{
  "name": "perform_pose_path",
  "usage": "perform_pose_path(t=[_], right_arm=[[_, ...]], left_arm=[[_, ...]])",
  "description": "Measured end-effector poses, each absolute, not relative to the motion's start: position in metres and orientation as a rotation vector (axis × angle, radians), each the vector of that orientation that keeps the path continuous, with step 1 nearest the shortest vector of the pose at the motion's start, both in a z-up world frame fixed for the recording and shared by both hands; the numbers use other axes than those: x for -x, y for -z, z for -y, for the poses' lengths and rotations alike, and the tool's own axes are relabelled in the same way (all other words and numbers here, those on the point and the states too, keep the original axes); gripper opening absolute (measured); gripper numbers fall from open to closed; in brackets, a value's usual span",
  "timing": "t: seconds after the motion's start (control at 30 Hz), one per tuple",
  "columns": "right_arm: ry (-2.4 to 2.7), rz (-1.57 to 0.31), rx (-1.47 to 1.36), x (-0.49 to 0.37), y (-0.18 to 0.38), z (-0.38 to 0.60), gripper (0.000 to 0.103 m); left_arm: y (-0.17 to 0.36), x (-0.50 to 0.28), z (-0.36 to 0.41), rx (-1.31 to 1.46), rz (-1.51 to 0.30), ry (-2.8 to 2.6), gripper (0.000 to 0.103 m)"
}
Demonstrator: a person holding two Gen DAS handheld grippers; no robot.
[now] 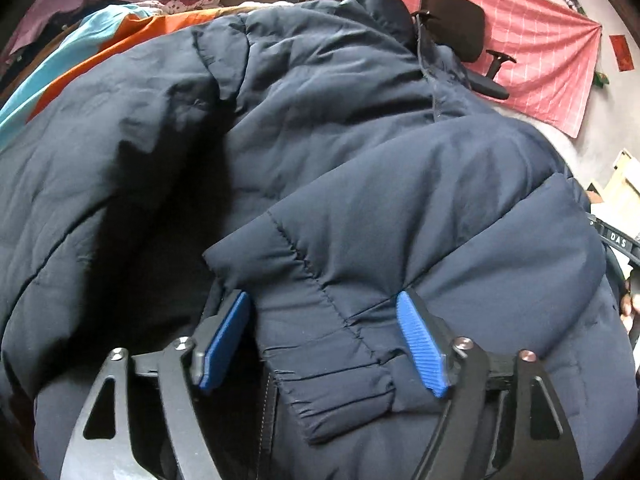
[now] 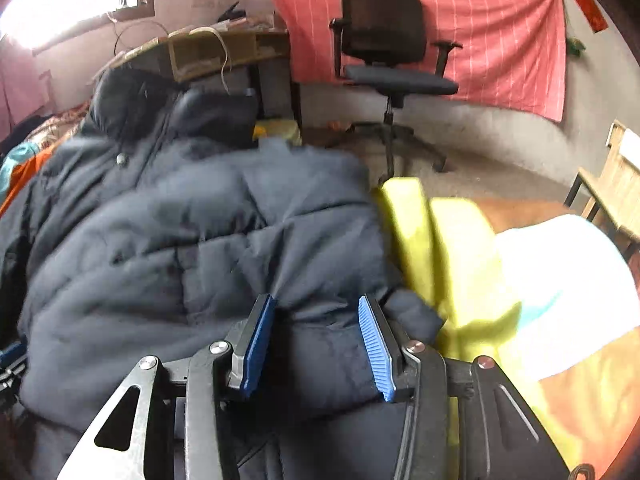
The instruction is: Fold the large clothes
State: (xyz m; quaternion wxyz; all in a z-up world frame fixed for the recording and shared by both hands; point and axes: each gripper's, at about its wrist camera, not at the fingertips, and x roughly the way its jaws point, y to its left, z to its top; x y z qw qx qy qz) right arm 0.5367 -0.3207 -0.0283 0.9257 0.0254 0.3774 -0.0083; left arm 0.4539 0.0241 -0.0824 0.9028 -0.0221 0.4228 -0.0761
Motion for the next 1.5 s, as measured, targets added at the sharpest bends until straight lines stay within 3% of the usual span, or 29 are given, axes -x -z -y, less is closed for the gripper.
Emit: perform_pose_path(t=[0.33, 0.43, 0.6, 1.0, 1.27, 1.5], right_arm=[[0.068, -0.698, 0.002, -0.526, 0.047, 0.309, 0.044], [0.06, -0.689, -0.018, -0.525, 0.044, 0.317, 0.049], [0.066, -0.687, 0.015, -0.517, 0.031, 0.31, 0.081], [-0.25, -0.528, 0.38, -0.442, -0.009, 0.178, 0.087], [-0.448, -0.611, 0.474, -0.443, 0.004, 0.08, 0.087], [-0.409, -0.709, 0.388, -0.466, 0.035, 0.061, 0.087]], left_arm=[[0.07, -0.447, -0.049, 0.192, -0.841, 0.201, 0.076], [0.05, -0.418, -0.079, 0.304, -0.774, 0.181, 0.076], [0.026, -0.361, -0.125, 0.35, -0.717, 0.139, 0.076], [0.026, -0.247, -0.228, 0.479, -0.754, -0.118, 0.076], [0.057, -0.238, -0.274, 0.989, -0.769, -0.126, 0.076], [0.058, -0.248, -0.297, 1.061, -0.705, -0.289, 0.073]])
